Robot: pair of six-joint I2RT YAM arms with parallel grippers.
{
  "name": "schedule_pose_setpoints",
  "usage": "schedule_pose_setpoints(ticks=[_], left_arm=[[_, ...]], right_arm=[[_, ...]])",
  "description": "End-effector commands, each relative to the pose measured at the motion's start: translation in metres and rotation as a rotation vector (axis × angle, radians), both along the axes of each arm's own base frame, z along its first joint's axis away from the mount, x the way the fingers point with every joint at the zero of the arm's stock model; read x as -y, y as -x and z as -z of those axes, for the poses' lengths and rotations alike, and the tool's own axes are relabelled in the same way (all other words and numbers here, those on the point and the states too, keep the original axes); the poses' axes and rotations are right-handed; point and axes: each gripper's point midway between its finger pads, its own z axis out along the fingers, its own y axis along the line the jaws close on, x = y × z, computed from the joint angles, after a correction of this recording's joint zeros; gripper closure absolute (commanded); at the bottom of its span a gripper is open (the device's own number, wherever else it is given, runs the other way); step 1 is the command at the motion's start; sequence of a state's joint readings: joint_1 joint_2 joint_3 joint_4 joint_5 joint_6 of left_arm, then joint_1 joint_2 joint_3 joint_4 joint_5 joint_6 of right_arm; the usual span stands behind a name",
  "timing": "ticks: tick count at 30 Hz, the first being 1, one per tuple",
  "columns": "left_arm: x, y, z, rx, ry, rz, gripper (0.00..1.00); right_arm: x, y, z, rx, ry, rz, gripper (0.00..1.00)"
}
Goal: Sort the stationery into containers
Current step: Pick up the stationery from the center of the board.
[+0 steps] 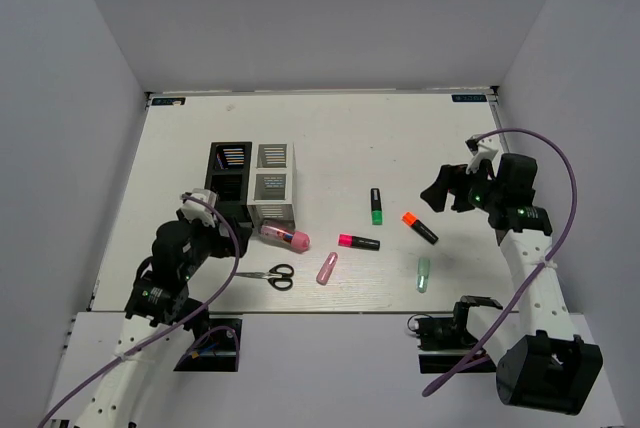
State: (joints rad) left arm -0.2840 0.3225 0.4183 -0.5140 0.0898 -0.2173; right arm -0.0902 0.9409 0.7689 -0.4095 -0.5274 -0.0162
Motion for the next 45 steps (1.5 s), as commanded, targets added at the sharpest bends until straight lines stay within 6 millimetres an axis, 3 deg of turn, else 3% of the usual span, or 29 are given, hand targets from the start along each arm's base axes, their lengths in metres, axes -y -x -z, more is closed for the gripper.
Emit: schedule_pose_setpoints(ticks=[1, 9, 12, 14, 16, 17, 18, 19, 21, 22, 23, 24, 26, 27, 28, 29, 30, 31, 33, 37, 38, 39, 40, 41, 42, 43, 45], left_arm=[[0.006, -0.001, -0.004, 0.011, 0.008, 0.039, 0.03], [0.011, 0.001, 0.001, -0.023, 0.004, 0.071, 0.05], [0.013, 0.001, 0.002, -0.024, 0.003, 0.081, 0.17], [0.016, 0.001, 0.003, -0.032, 0.010, 0.099, 0.46], [0.019, 0.001, 0.007, -0.062, 0.012, 0.107, 0.85], [0.020, 0.002, 0.009, -0.080, 0.018, 0.114, 1.00], [0.023, 0.002, 0.002, -0.080, 0.039, 0.119, 1.00], [0.026, 0.003, 0.006, -0.111, 0.048, 0.126, 1.00], [0.034, 0.004, 0.001, -0.186, 0.123, 0.114, 0.97], [0.037, 0.005, -0.001, -0.211, 0.148, 0.107, 0.84], [0.038, 0.004, 0.001, -0.260, 0.155, 0.090, 0.65], [0.039, 0.006, 0.002, -0.323, 0.220, 0.025, 0.31], [0.036, 0.003, 0.005, -0.372, 0.240, -0.064, 0.21], [0.044, 0.006, 0.007, -0.380, 0.227, -0.038, 0.18], [0.039, 0.001, 0.007, -0.365, 0.226, -0.098, 0.18], [0.038, 0.001, 0.010, -0.365, 0.220, -0.118, 0.20], [0.043, 0.000, 0.009, -0.336, 0.194, -0.114, 0.29], [0.034, -0.006, 0.009, -0.312, 0.168, -0.180, 0.33], [0.022, -0.007, 0.013, -0.291, 0.085, -0.263, 0.38], [0.008, -0.017, -0.020, -0.214, -0.059, -0.301, 0.50], [0.004, -0.016, -0.028, -0.216, -0.102, -0.299, 0.53], [0.001, -0.013, -0.017, -0.267, -0.190, -0.279, 0.55], [0.001, -0.012, -0.021, -0.274, -0.216, -0.262, 0.55], [0.009, -0.011, -0.025, -0.288, -0.233, -0.196, 0.55], [0.014, -0.010, -0.012, -0.346, -0.290, -0.163, 0.54], [0.025, -0.003, -0.008, -0.356, -0.329, -0.085, 0.48], [0.030, -0.001, 0.003, -0.385, -0.381, -0.078, 0.40]], right_arm=[[0.007, 0.002, -0.005, 0.065, 0.097, -0.040, 0.10], [0.019, 0.002, 0.001, 0.052, 0.168, -0.010, 0.10], [0.028, 0.002, 0.007, 0.022, 0.212, 0.023, 0.10], [0.036, 0.006, 0.014, -0.017, 0.254, 0.034, 0.10], [0.029, 0.012, 0.013, 0.016, 0.281, -0.072, 0.10], [0.029, 0.019, 0.021, -0.011, 0.288, -0.083, 0.20], [0.017, 0.024, 0.020, 0.011, 0.245, -0.148, 0.90], [0.020, 0.025, 0.021, 0.019, 0.265, -0.140, 1.00], [0.010, 0.027, 0.019, 0.020, 0.204, -0.142, 1.00], [0.006, 0.025, 0.013, 0.052, 0.192, -0.159, 0.98], [0.004, 0.026, 0.012, 0.054, 0.184, -0.168, 0.10], [-0.002, 0.025, 0.006, 0.074, 0.161, -0.191, 0.09], [-0.006, 0.025, 0.005, 0.070, 0.135, -0.205, 0.09], [-0.006, 0.026, 0.006, 0.062, 0.128, -0.204, 0.41], [-0.007, 0.026, 0.007, 0.059, 0.125, -0.205, 0.94], [-0.005, 0.025, 0.010, 0.041, 0.120, -0.186, 1.00], [-0.007, 0.026, 0.012, 0.028, 0.105, -0.182, 1.00], [-0.008, 0.027, 0.013, 0.024, 0.099, -0.191, 0.93], [-0.008, 0.022, 0.014, 0.037, 0.117, -0.203, 0.10], [-0.038, 0.026, -0.003, 0.091, 0.020, -0.411, 0.10], [-0.046, 0.026, 0.007, 0.044, 0.007, -0.472, 0.12], [-0.055, 0.031, -0.007, 0.040, -0.002, -0.535, 0.16], [-0.066, 0.035, -0.007, 0.042, 0.006, -0.596, 0.18], [-0.067, 0.031, 0.003, 0.007, 0.033, -0.601, 0.18], [-0.069, 0.031, 0.007, -0.009, 0.050, -0.599, 0.21], [-0.083, 0.026, 0.005, 0.041, 0.083, -0.640, 0.21], [-0.082, 0.014, 0.017, 0.000, 0.159, -0.591, 0.23]])
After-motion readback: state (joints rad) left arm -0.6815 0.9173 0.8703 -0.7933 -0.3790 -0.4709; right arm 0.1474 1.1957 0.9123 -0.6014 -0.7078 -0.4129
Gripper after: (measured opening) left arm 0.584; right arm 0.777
